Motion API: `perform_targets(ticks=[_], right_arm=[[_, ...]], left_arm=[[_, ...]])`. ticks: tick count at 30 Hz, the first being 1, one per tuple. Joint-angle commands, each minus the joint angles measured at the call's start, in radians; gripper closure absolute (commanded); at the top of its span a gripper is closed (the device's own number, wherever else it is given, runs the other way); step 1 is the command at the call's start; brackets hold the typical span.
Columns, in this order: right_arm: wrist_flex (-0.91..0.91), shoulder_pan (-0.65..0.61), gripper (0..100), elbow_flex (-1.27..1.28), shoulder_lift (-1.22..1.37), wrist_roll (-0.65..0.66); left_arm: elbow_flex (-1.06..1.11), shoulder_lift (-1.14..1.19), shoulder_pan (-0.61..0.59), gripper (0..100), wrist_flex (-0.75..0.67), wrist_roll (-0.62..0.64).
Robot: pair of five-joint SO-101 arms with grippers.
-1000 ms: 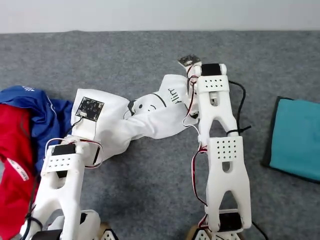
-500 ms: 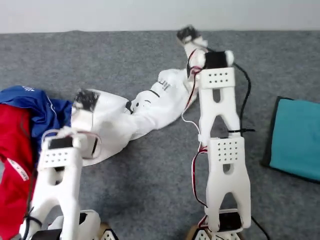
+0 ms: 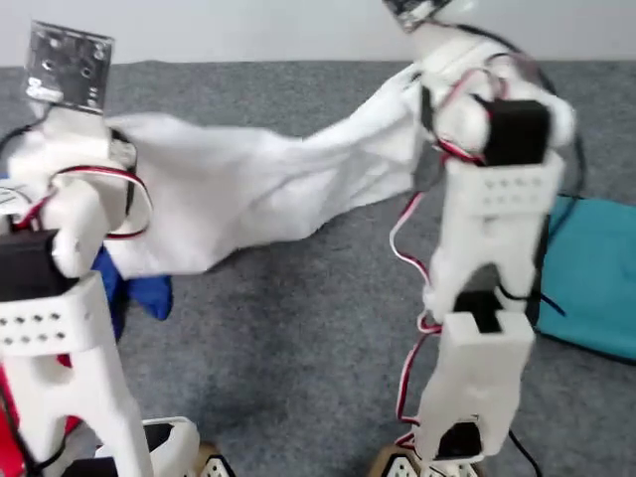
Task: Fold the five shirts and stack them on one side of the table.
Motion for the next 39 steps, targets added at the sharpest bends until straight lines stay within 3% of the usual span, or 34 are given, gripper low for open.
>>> perform_targets(ticks=[1, 9, 17, 27, 30, 34, 39], right_arm=[[-0.073, 0.061, 98.8, -0.046, -0.151, 0.032], [-0.176, 0.116, 98.8, -0.04, -0.294, 0.077], [-0.143, 0.232, 98.8, 0.078, -0.288, 0.1], [-0.048, 0.251, 98.8, 0.219, -0.295, 0.103], [0.077, 0.229, 98.8, 0.221, -0.297, 0.147], [0.077, 0.246, 98.8, 0.244, -0.323, 0.157], [0.077, 0.228, 98.8, 0.454, -0.435, 0.158]], left_arm=[[-0.114, -0.029, -0.008, 100, -0.086, -0.094], [-0.325, -0.021, -0.006, 100, -0.104, -0.178], [-0.341, -0.02, -0.066, 100, -0.063, -0.195], [-0.349, -0.029, -0.078, 100, 0.087, -0.196], [-0.392, -0.029, -0.077, 100, 0.209, -0.196], [-0.438, -0.028, -0.077, 100, 0.391, -0.204], [-0.404, -0.058, -0.077, 100, 0.393, -0.216]])
